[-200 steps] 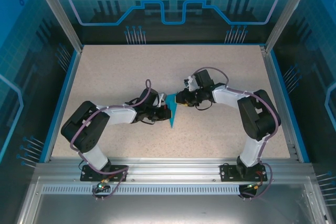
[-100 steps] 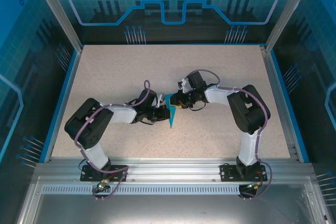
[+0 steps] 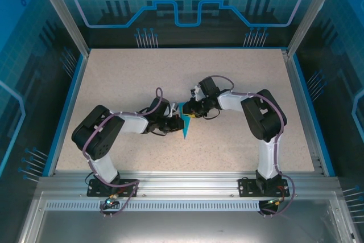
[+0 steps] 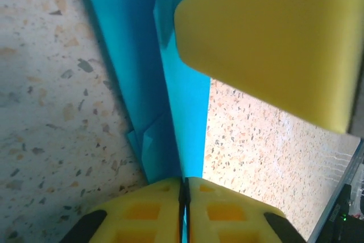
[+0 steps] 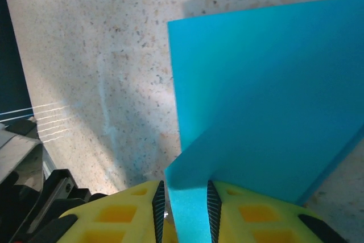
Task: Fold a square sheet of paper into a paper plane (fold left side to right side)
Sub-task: Fold the wing for the fifth time at the center of the table.
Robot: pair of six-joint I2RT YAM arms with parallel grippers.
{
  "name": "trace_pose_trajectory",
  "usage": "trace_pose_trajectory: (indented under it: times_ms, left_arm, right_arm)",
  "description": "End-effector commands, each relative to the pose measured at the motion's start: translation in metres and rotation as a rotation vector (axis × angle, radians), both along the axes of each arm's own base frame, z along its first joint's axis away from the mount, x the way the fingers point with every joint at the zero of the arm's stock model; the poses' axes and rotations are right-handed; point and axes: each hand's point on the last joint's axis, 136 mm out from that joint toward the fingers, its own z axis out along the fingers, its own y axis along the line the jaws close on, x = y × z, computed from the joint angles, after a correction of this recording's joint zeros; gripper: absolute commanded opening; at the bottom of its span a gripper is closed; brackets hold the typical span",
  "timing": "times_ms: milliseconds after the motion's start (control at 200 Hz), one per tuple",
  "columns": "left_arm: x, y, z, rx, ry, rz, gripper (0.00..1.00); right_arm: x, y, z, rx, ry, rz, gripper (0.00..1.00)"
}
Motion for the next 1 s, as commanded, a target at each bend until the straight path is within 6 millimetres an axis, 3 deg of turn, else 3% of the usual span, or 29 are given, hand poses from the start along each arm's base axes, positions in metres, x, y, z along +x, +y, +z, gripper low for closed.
trace_pose_trajectory:
  times_ms: [0,100,250,405,480,720,996]
  left_arm:
    - [-0.005,0.012,-0.001,0.048,0.005,0.001,0.16]
    - [-0.009,0.015,0.006,0.062,-0.007,-0.011,0.25]
    - [-0.016,0.015,0.030,0.035,-0.046,-0.039,0.27]
    - [-0.028,-0.003,0.062,-0.043,-0.109,-0.124,0.27]
    - [-0.033,-0.017,0.067,-0.068,-0.115,-0.163,0.26]
    - [-0.029,-0.035,0.040,-0.053,-0.065,-0.180,0.24]
    - [-0.033,-0.029,0.010,0.012,-0.005,-0.179,0.23]
  right_arm:
    - [-0.007,0.001,-0.013,-0.056,0.034,0.019,0.28]
    - [-0.008,0.000,-0.016,-0.067,0.043,0.018,0.28]
    - [-0.009,-0.001,-0.018,-0.075,0.046,0.021,0.28]
    - [-0.010,-0.001,-0.017,-0.079,0.045,0.022,0.28]
    - [-0.010,-0.001,-0.018,-0.079,0.046,0.023,0.28]
    - [-0.012,-0.001,-0.018,-0.086,0.050,0.024,0.27]
    - [-0.012,-0.002,-0.019,-0.097,0.053,0.026,0.27]
